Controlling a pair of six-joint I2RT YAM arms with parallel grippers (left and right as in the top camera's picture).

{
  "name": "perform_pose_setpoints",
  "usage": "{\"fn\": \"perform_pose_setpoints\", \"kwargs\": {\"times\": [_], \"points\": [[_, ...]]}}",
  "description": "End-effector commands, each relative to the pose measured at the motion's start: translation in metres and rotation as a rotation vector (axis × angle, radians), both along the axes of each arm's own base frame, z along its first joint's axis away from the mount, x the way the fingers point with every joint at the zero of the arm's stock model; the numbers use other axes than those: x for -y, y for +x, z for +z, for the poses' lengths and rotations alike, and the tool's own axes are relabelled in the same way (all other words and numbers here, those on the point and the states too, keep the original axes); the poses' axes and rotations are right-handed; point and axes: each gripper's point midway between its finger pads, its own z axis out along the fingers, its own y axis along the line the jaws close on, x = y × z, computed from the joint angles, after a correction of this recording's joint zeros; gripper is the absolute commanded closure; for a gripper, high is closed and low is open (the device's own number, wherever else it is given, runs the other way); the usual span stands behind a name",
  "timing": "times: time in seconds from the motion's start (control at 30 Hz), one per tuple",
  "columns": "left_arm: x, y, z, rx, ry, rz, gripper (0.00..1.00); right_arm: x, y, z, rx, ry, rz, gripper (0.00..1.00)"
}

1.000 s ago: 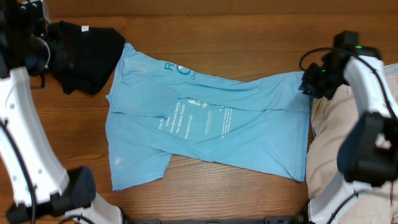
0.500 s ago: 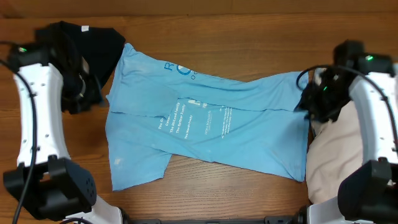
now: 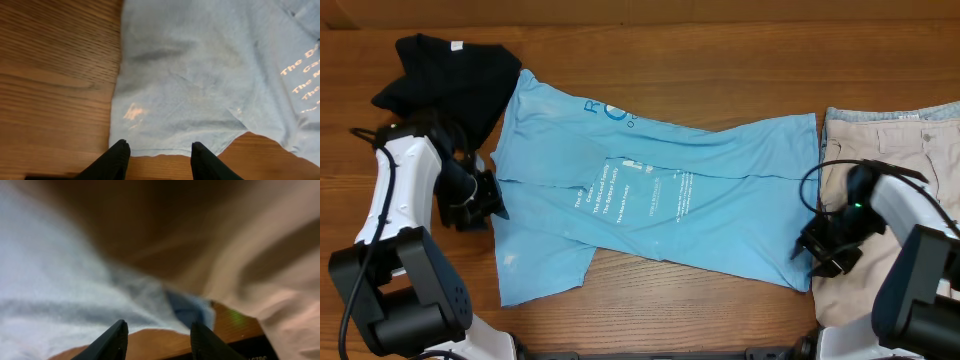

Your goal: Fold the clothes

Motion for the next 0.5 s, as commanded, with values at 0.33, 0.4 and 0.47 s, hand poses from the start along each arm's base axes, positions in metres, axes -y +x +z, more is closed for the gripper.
{"fn": "perform_pose_setpoints", "kwargs": {"times": [0.33,0.4,0.47], "points": [[0.017,-0.026,-0.049,-0.019,-0.062,0.016,0.46,0.005,-0.014,-0.021,-0.019,-0.028,-0.099,0.56],[0.018,-0.031,-0.054,-0.028,-0.059,0.015,0.43,0.004,-0.012,-0.02,-0.014,-0.019,-0.102,0.57],[0.016,-0.036,-0.057,-0.042,-0.047,0.012,0.4,0.001,-0.01,-0.02,-0.007,-0.003,-0.108,0.58]]}}
